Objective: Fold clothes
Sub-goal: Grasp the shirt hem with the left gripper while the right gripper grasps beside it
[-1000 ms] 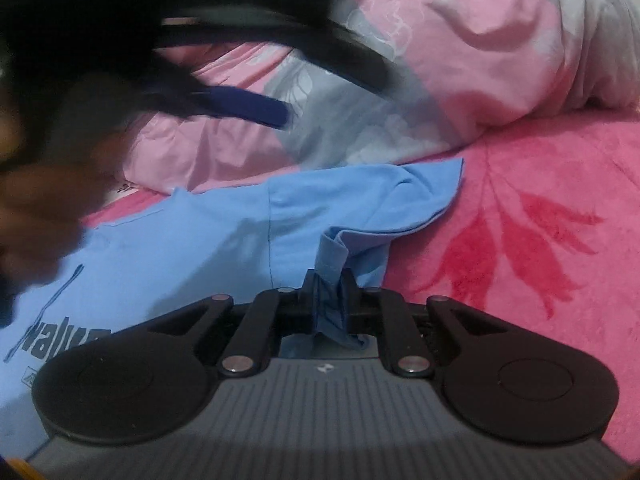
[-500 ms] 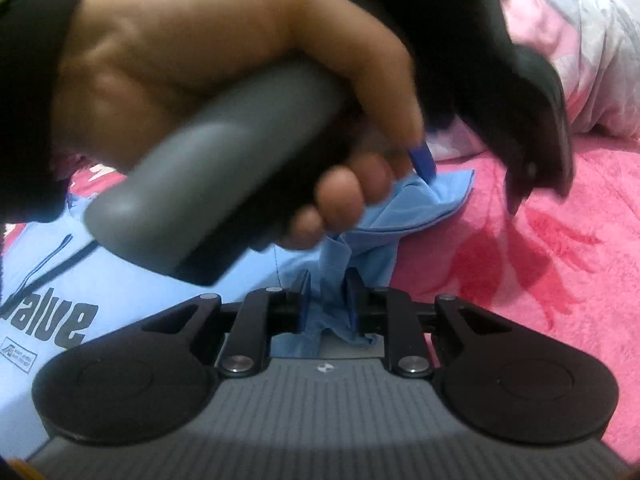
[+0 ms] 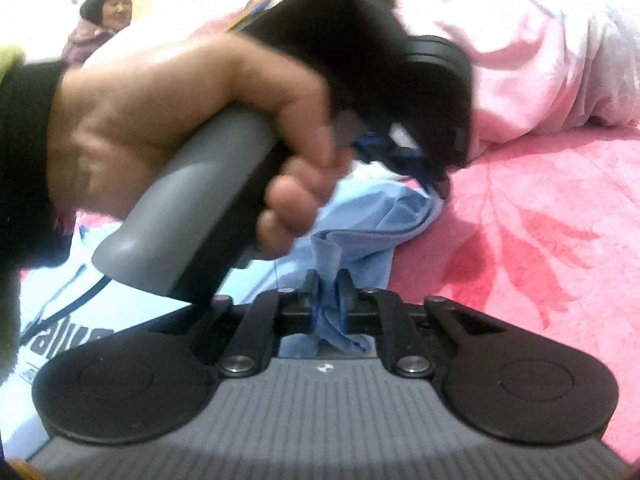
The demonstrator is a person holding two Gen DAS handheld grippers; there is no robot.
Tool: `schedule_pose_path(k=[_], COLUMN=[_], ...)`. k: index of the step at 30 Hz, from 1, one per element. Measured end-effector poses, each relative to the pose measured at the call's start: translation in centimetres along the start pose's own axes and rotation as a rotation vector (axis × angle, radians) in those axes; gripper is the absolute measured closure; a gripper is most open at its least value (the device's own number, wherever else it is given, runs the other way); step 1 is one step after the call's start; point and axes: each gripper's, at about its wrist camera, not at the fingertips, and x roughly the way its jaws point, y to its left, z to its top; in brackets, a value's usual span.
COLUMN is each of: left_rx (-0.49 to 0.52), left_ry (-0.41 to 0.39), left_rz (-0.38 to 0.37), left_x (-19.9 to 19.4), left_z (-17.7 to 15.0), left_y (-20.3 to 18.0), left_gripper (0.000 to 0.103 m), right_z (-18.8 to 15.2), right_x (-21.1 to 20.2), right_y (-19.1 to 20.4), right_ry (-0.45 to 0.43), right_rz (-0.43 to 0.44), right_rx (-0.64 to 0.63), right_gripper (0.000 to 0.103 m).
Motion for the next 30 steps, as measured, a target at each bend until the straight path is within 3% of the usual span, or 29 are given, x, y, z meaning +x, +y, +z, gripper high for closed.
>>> schedule_pose_path(k=[7,11,17,30], left_rx=[-0.180,-0.260,-0.296,-0.274], left_ry=[-0.143,-0.173,-0.215,-0.203], left_rz=[0.011,0.012,0.045,0.236], left_x=[-7.3,-10.2,-13.7,-15.7], left_z=[-1.2,-3.7,-7.7,-14.6], left_y=[7.2,10.8,14.5,17.3], left_gripper=[0.101,0.101,0.101,0.101], right_z=[1.3,1.7,0.5,-2.2], right_x=[-3.0,-4.2,-5.0,-3.7], right_y=[1.6,4.1,8.9,13.6], right_ry=[-0.122,-0.171,-0.150,-0.009], right_rz=[0.006,0.057,0.113,0.240], right_rx=[-0.038,-0.159,-0.392,-0.630], right_gripper=[0.097,0.097,0.097,0.096])
